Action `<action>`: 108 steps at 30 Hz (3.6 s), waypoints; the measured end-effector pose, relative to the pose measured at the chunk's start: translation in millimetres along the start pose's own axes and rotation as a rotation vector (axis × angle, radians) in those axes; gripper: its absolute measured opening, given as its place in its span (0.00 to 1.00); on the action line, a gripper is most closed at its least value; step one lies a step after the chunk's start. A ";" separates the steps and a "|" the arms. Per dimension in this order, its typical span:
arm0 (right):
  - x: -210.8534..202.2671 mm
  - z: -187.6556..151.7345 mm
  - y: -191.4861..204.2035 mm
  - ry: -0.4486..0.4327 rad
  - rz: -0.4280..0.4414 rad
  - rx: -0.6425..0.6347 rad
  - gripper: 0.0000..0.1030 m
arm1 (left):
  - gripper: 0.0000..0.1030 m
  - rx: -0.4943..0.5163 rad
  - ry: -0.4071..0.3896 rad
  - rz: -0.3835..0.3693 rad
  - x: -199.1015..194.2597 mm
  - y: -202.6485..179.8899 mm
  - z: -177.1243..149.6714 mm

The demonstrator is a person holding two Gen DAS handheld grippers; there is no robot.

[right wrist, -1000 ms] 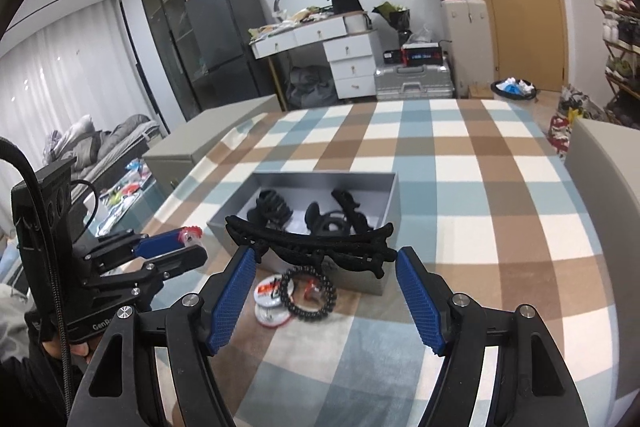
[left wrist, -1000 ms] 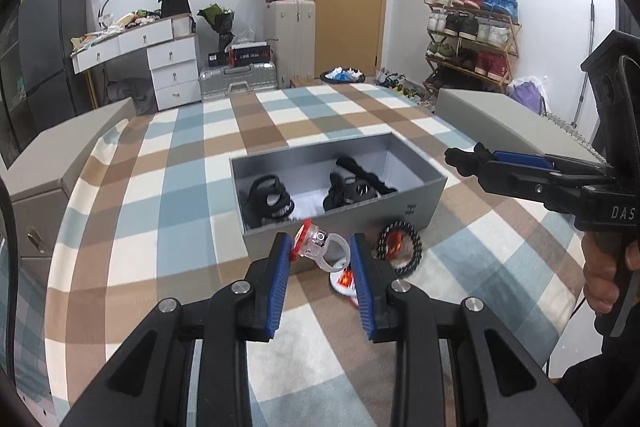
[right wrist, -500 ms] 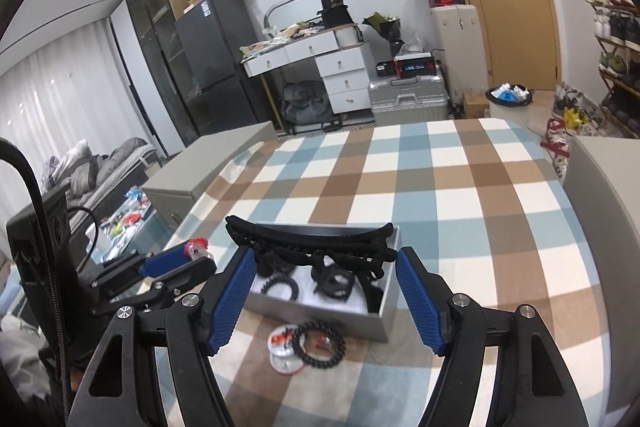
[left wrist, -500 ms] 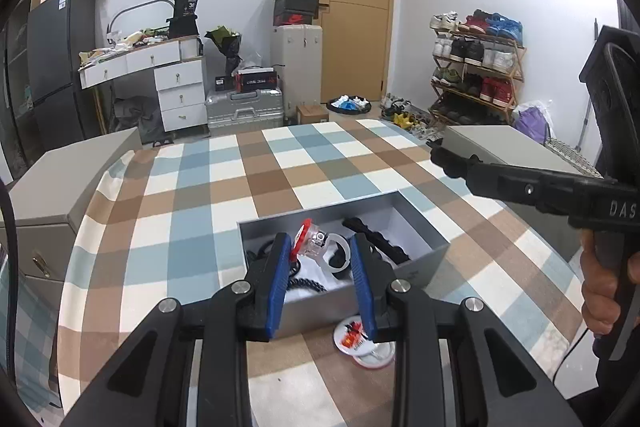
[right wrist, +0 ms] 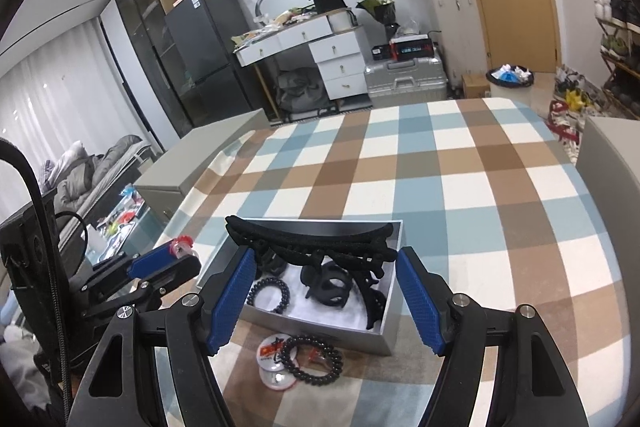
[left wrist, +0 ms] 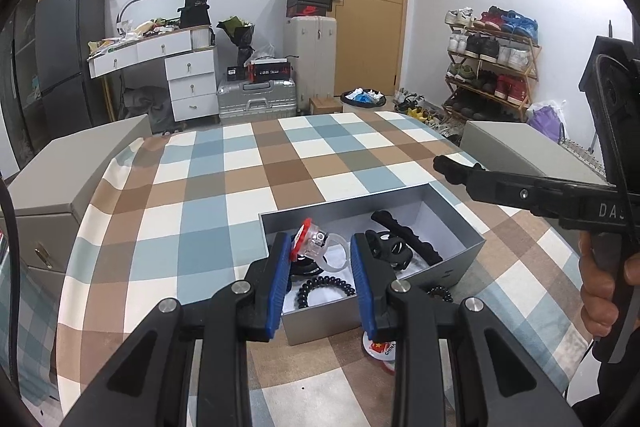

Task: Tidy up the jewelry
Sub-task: 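Open both tools to drop the claw clip and red ring into the box, then move both open tools back toward the bead bracelet and badges, then grasp the black bead bracelet with the right tool and lift it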

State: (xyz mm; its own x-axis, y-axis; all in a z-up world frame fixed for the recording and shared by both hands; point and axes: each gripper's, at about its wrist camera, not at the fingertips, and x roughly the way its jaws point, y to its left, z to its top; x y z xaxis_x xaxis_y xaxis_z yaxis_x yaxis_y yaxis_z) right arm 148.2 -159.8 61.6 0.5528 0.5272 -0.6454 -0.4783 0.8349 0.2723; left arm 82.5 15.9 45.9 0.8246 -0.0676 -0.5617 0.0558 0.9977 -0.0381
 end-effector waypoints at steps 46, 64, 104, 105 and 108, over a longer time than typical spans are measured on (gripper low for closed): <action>26.9 -11.7 2.3 0.051 -0.026 -0.009 0.74 | 0.25 0.014 0.035 0.013 28.5 -6.9 -14.4; 8.7 -31.4 -5.1 0.060 -0.056 -0.070 0.94 | 0.97 0.047 0.059 0.007 3.3 -8.5 -33.6; 41.6 -76.5 -7.1 0.243 0.076 -0.041 0.49 | 0.99 -0.015 0.123 -0.013 4.0 -8.7 -59.2; 41.8 -76.3 -7.5 0.242 0.076 -0.038 0.47 | 0.99 -0.016 0.123 -0.013 3.6 -8.8 -59.5; 43.1 -75.9 -8.3 0.242 0.074 -0.035 0.42 | 0.99 -0.014 0.123 -0.012 3.9 -9.4 -59.0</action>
State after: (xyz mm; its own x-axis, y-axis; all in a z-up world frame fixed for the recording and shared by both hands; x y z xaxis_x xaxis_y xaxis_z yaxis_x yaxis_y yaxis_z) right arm 124.1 -156.1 -22.7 0.3376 0.5298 -0.7780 -0.5371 0.7872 0.3030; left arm 52.0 6.2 -4.8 0.7487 -0.0799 -0.6581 0.0570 0.9968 -0.0561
